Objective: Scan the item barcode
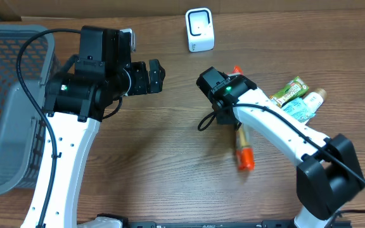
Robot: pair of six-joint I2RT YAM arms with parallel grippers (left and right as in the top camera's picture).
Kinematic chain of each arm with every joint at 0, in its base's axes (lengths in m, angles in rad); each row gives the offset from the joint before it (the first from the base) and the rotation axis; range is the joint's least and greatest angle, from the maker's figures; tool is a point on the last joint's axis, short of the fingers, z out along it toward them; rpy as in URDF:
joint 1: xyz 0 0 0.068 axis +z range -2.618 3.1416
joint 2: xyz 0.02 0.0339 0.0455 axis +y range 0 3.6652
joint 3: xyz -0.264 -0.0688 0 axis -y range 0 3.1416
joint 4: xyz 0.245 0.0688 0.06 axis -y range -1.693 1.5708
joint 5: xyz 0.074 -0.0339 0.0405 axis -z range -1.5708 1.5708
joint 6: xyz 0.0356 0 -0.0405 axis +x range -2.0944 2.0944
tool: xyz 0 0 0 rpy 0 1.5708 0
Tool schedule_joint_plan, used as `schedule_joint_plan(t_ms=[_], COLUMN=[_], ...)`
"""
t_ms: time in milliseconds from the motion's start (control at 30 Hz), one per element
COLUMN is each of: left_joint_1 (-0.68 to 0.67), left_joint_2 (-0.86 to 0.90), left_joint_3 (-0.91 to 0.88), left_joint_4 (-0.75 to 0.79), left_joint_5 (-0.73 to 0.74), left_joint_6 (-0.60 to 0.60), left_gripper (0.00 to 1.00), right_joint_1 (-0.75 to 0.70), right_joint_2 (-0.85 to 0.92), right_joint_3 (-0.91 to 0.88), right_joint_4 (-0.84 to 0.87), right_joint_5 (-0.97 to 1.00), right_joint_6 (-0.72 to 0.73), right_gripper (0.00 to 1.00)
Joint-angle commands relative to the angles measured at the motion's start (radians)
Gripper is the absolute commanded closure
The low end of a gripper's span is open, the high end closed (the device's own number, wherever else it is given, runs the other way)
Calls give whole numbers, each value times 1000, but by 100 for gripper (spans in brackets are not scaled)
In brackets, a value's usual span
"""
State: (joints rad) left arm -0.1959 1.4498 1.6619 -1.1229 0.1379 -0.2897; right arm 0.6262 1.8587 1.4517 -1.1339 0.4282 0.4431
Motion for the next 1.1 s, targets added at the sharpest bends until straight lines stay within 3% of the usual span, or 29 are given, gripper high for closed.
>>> schedule_joint_plan(t_ms=[0,133,400,467,500,567,667,800,1067], left_joint_1=[-1,-1,-1,-1,-1,-1,-1,-1,-1], left_joint_2=[2,2,2,2,2,2,2,2,2], left_joint_3=[3,3,3,3,3,3,3,3,3], left_joint_4=[0,0,0,0,0,0,0,0,0], left_joint_5=[5,5,5,5,5,5,5,5,5], left_joint_6=[-3,-3,-3,-3,-3,-3,-3,-3,-3], left_gripper=[0,1,0,0,0,0,0,1,1], right_joint_1=[1,9,124,163,182,216,255,231,3], right_joint_2=[71,164,184,184,184,184,184,183,130], right_joint_3=[20,21,56,84,95,115,129,159,217], right_joint_4=[56,66,89,85,89,102,113,68,-34], right_joint_5=[203,224,39,-43,-97,-206,-326,-326,-369], right_joint_6=[-112,-111,-111,-111,-111,-112,-135,-134,-234], right_gripper=[96,96,93,84,73,43,19,14,11])
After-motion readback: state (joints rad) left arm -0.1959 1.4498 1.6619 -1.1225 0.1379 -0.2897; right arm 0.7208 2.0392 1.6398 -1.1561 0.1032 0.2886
